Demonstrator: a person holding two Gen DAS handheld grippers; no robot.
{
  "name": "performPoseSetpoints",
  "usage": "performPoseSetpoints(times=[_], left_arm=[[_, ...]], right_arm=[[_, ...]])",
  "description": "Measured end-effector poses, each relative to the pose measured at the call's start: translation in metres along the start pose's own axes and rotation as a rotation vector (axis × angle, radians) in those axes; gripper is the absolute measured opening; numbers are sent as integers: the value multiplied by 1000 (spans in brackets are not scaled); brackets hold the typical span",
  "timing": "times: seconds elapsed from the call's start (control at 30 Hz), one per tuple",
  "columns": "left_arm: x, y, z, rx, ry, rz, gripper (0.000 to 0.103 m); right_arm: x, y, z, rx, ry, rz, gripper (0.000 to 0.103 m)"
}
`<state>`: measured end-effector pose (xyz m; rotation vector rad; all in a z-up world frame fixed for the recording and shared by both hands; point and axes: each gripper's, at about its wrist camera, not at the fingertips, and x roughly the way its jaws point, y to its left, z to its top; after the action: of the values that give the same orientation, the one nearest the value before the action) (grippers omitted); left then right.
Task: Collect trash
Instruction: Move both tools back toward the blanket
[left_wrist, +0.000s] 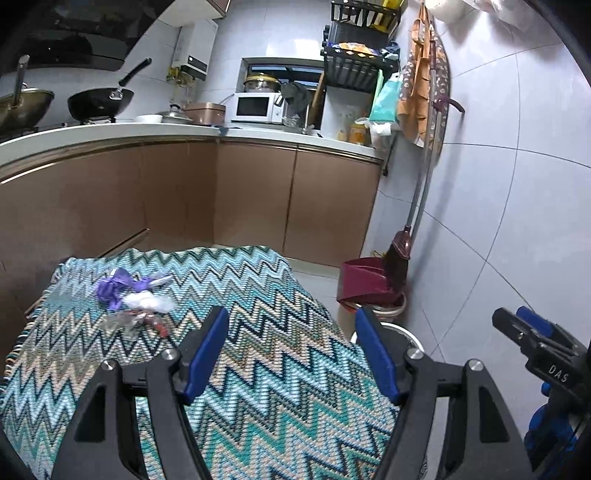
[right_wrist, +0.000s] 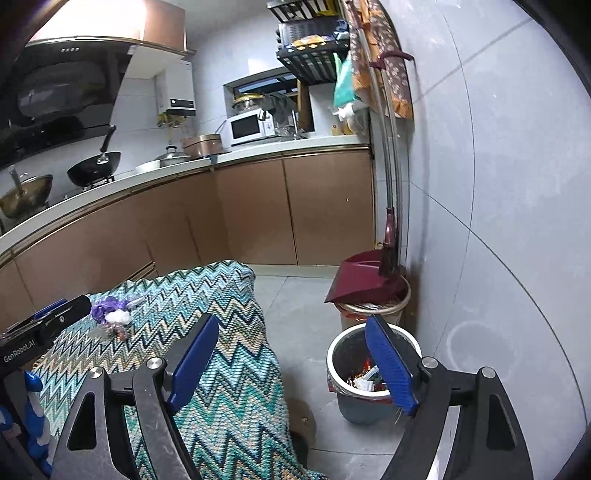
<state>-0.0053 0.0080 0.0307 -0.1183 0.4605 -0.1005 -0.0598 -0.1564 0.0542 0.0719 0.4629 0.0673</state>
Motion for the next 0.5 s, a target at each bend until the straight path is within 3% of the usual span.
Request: performPoseSetpoints(times=[0.5], left_arm=[[-34, 14, -8, 7, -50, 47, 71]], right_arm=[[-15, 29, -3, -53, -18, 29, 84]])
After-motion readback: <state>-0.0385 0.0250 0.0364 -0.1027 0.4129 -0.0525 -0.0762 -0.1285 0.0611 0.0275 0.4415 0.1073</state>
